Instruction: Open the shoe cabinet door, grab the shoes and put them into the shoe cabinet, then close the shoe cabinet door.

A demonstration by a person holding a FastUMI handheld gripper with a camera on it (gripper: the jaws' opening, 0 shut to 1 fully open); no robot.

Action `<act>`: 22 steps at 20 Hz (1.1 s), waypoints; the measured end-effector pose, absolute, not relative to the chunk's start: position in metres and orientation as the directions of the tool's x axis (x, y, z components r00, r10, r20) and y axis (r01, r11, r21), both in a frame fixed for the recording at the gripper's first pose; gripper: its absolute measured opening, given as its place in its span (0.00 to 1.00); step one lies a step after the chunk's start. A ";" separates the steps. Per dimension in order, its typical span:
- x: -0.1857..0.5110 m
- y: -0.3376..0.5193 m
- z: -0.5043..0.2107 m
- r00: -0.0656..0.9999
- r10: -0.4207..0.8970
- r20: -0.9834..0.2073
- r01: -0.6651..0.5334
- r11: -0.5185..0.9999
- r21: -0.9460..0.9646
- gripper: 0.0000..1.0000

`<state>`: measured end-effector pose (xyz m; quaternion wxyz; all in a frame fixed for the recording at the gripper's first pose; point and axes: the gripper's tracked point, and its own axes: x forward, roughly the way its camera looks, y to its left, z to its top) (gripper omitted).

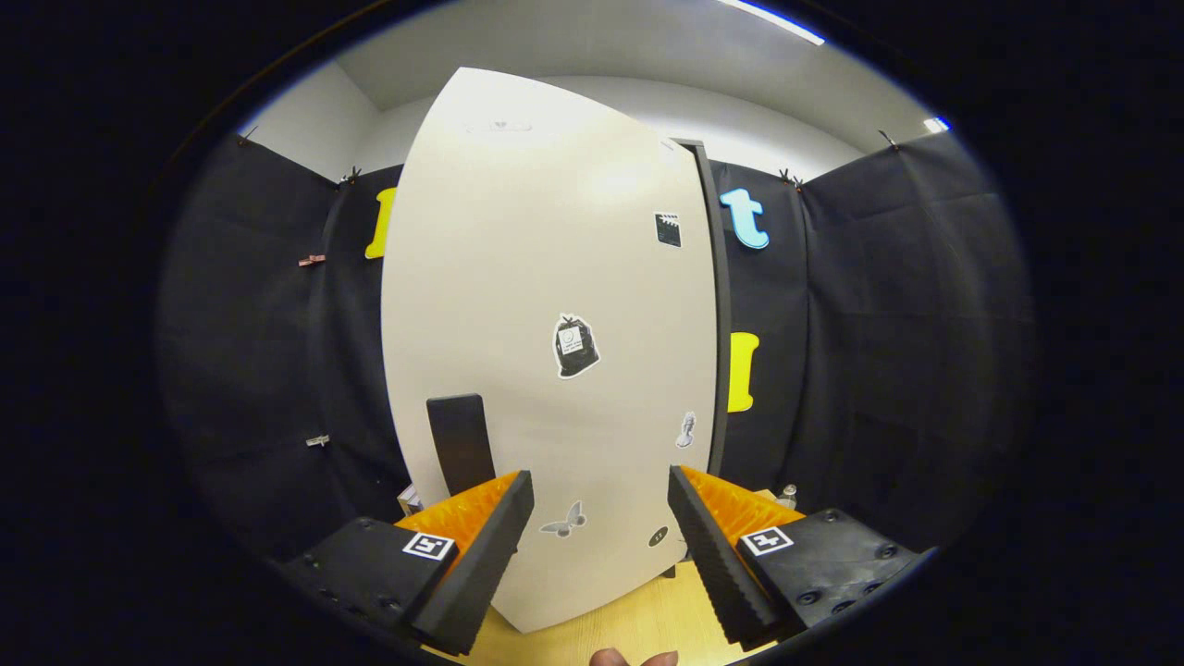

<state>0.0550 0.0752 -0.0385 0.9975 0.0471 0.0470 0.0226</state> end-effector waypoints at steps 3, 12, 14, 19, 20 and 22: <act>0.055 0.085 -0.035 0.995 0.056 -0.084 -0.048 0.995 0.088 0.98; 0.048 0.087 -0.035 0.996 0.057 -0.073 -0.053 0.997 0.056 0.98; 0.048 0.088 -0.037 0.995 0.062 -0.074 -0.059 0.997 0.049 0.98; 0.048 0.090 -0.041 0.995 0.066 -0.081 -0.062 0.997 0.055 0.98; 0.048 0.088 -0.042 0.994 0.065 -0.083 -0.060 0.997 0.056 0.98; 0.050 0.086 -0.040 0.995 0.061 -0.080 -0.056 0.997 0.060 0.98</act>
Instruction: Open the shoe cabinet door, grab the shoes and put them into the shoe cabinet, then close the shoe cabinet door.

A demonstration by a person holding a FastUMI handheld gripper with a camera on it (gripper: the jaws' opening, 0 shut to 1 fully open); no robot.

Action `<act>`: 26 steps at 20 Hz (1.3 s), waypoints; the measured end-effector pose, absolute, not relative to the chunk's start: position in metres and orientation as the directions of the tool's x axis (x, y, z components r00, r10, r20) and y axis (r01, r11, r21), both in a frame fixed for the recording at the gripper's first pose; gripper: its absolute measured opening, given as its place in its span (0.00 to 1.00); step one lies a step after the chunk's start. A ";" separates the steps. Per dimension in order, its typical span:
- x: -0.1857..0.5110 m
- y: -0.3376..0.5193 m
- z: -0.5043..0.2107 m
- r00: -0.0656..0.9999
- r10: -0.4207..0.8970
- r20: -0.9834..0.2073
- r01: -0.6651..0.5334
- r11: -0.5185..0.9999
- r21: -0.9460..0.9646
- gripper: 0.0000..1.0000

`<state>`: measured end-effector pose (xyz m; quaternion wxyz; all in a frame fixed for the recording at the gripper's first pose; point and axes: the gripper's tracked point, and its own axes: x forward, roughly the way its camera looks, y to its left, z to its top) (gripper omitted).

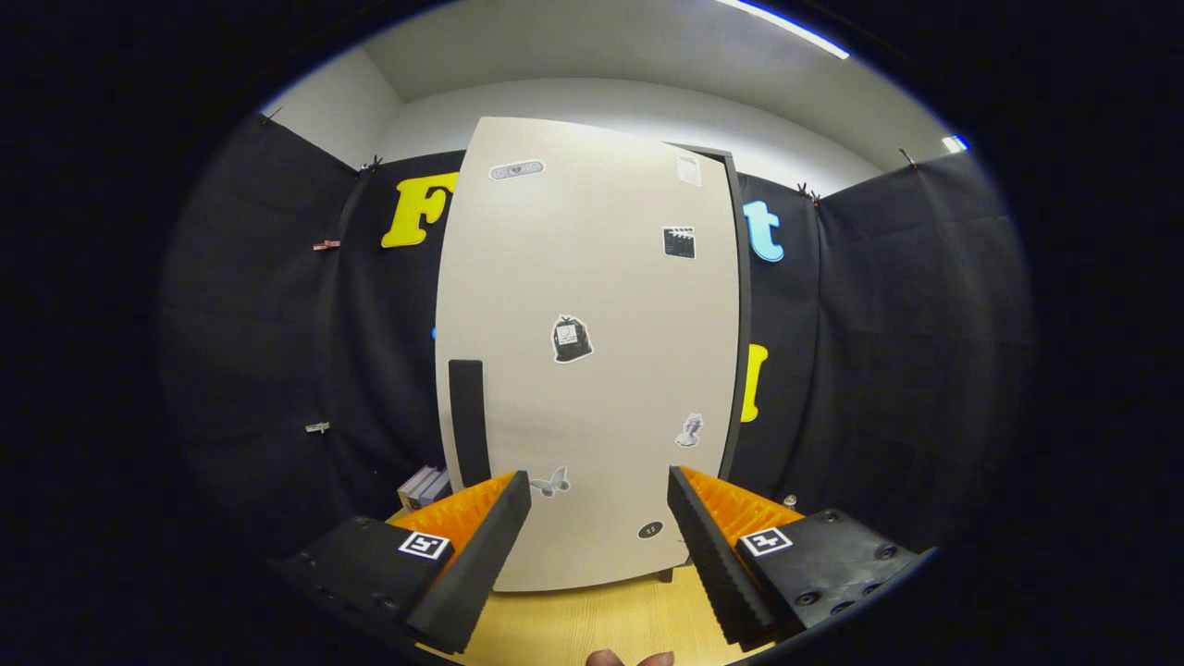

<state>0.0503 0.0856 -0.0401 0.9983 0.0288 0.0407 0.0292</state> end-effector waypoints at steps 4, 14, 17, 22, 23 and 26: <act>0.050 0.080 -0.040 0.996 0.052 -0.076 -0.047 0.997 0.059 0.98; 0.051 0.086 -0.041 0.995 0.066 -0.075 -0.062 0.997 0.055 0.98; 0.050 0.089 -0.042 0.995 0.072 -0.074 -0.068 0.996 0.059 0.98; 0.051 0.089 -0.043 0.994 0.075 -0.077 -0.070 0.995 0.065 0.98; 0.050 0.089 -0.044 0.994 0.075 -0.077 -0.070 0.995 0.066 0.98; 0.051 0.086 -0.042 0.994 0.074 -0.076 -0.069 0.995 0.066 0.98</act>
